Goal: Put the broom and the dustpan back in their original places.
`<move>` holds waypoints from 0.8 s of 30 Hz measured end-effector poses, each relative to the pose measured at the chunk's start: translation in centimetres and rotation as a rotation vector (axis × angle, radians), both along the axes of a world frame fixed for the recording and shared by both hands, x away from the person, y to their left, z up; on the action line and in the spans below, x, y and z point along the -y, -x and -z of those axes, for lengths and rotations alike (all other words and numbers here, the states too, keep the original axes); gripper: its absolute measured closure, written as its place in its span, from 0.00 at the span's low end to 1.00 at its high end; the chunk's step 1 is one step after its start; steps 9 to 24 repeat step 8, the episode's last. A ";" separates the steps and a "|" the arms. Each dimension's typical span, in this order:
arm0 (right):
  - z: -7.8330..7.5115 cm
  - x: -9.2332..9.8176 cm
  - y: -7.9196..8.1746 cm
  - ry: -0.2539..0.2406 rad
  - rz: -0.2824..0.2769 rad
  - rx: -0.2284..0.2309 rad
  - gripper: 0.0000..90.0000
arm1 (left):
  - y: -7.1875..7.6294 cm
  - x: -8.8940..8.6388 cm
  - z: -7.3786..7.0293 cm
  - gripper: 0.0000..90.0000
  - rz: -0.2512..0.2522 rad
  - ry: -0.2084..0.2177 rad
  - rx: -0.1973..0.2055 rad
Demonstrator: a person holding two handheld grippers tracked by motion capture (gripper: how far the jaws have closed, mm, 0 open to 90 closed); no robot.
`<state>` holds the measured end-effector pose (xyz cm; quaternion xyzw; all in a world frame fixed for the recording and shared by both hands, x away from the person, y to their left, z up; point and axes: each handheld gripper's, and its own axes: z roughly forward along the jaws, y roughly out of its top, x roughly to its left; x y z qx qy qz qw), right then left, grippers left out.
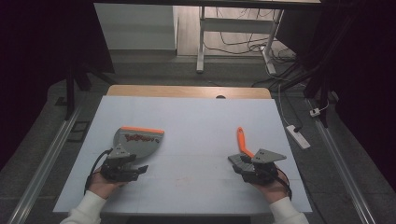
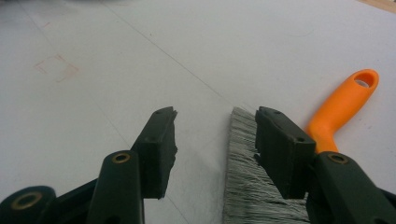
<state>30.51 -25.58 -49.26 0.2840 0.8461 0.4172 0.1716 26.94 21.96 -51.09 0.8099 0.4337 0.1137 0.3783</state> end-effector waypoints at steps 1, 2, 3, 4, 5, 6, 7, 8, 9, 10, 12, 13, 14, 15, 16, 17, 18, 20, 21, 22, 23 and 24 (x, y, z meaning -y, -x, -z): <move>0.0 0.0 0.0 0.001 -0.001 0.000 0.53 | 0.0 0.0 0.0 0.36 -0.001 0.000 -0.001; 0.0 0.0 0.0 0.001 -0.001 -0.001 0.53 | 0.0 0.0 0.0 0.36 -0.003 0.000 -0.001; 0.1 0.0 0.0 0.001 -0.004 0.001 0.53 | -0.1 0.0 0.0 0.36 -0.004 0.000 -0.002; 0.1 0.0 -0.1 0.000 -0.005 0.000 0.53 | -0.1 0.0 0.0 0.36 -0.004 -0.002 -0.003; 0.1 0.0 -0.1 -0.002 -0.007 -0.001 0.53 | -0.1 0.0 0.0 0.36 -0.007 -0.004 -0.002; 0.0 0.0 -0.1 -0.003 -0.009 -0.001 0.53 | -0.1 0.0 0.0 0.36 -0.009 -0.005 -0.002; 0.0 0.0 -0.1 -0.003 -0.010 -0.001 0.53 | 0.0 0.0 0.0 0.36 -0.012 -0.004 -0.001; 0.0 0.1 -0.1 -0.005 -0.010 -0.001 0.53 | -0.1 0.0 0.0 0.36 -0.014 -0.003 0.000; 0.0 0.1 -0.1 -0.005 -0.010 -0.001 0.53 | -0.1 0.0 0.0 0.36 -0.014 -0.003 0.000; 0.0 0.1 -0.1 -0.005 -0.010 -0.001 0.53 | -0.1 0.0 0.0 0.36 -0.014 -0.003 0.000; 0.0 0.1 -0.1 -0.005 -0.010 -0.001 0.53 | -0.1 0.0 0.0 0.36 -0.014 -0.003 0.000; 0.0 0.1 -0.1 -0.005 -0.010 -0.001 0.53 | -0.1 0.0 0.0 0.36 -0.014 -0.003 0.000; 0.0 0.1 -0.1 -0.005 -0.010 -0.001 0.53 | -0.1 0.0 0.0 0.36 -0.014 -0.003 0.000; 0.0 0.1 -0.1 -0.005 -0.010 -0.001 0.53 | -0.1 0.0 0.0 0.36 -0.014 -0.003 0.000; 0.0 0.1 -0.1 -0.005 -0.010 -0.001 0.53 | -0.1 0.0 0.0 0.36 -0.014 -0.003 0.000; 0.0 0.1 -0.1 -0.005 -0.010 -0.001 0.53 | -0.1 0.0 0.0 0.36 -0.014 -0.003 0.000; 0.0 0.1 -0.1 -0.005 -0.010 -0.001 0.53 | -0.1 0.0 0.0 0.36 -0.014 -0.003 0.000; 0.0 0.1 -0.1 -0.005 -0.010 -0.001 0.53 | -0.1 0.0 0.0 0.36 -0.014 -0.003 0.000; 0.0 0.1 -0.1 -0.005 -0.010 -0.001 0.53 | -0.1 0.0 0.0 0.36 -0.014 -0.003 0.000; 0.0 0.1 -0.1 -0.005 -0.010 -0.001 0.53 | -0.1 0.0 0.0 0.36 -0.014 -0.003 0.000; 0.0 0.1 -0.1 -0.005 -0.010 -0.001 0.53 | -0.1 0.0 0.0 0.36 -0.014 -0.003 0.000; 0.0 0.1 -0.1 -0.005 -0.010 -0.001 0.53 | -0.1 0.0 0.0 0.36 -0.014 -0.003 0.000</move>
